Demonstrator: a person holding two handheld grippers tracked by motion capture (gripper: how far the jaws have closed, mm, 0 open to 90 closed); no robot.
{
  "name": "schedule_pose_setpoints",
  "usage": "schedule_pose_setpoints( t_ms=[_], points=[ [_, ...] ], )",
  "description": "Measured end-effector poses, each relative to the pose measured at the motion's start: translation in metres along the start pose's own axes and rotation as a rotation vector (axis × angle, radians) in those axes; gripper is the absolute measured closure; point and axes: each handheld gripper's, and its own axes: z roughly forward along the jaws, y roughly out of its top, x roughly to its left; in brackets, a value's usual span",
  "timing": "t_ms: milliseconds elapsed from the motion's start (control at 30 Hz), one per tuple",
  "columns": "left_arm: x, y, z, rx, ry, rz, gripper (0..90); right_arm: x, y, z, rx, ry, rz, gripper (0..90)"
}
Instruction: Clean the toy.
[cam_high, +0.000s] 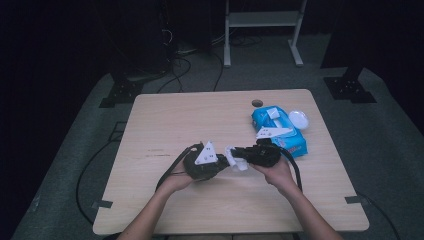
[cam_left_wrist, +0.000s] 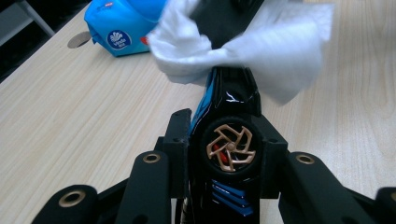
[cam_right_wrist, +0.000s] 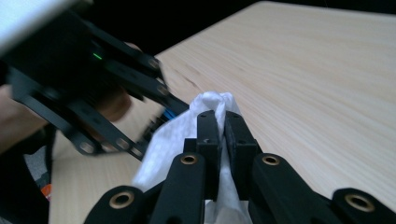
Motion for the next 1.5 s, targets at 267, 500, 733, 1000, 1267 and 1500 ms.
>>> schedule_pose_setpoints(
  t_ms=[267, 500, 733, 1000, 1267, 1500],
  points=[
    [-0.001, 0.0, 0.001, 0.003, -0.001, 0.0, 64.4, 0.017, 0.007, 0.004, -0.013, 0.029, -0.052, 85.5],
    [0.002, -0.001, 0.0, -0.003, 0.002, -0.012, 64.4, -0.019, -0.018, 0.002, 0.041, -0.051, 0.071, 85.5],
    [0.001, 0.0, 0.0, -0.008, 0.003, -0.01, 64.4, -0.026, -0.033, 0.015, 0.116, -0.036, 0.138, 85.5],
    [0.0, 0.002, -0.001, -0.039, 0.003, -0.011, 64.3, -0.029, -0.033, 0.012, 0.086, 0.048, 0.221, 85.8],
    [0.0, 0.007, -0.002, -0.089, 0.0, -0.014, 64.1, -0.029, -0.025, -0.007, 0.015, 0.073, 0.244, 86.1],
    [-0.001, 0.008, -0.004, -0.133, 0.002, -0.028, 63.8, -0.015, -0.01, -0.018, -0.028, 0.072, 0.192, 86.6]
  ],
)
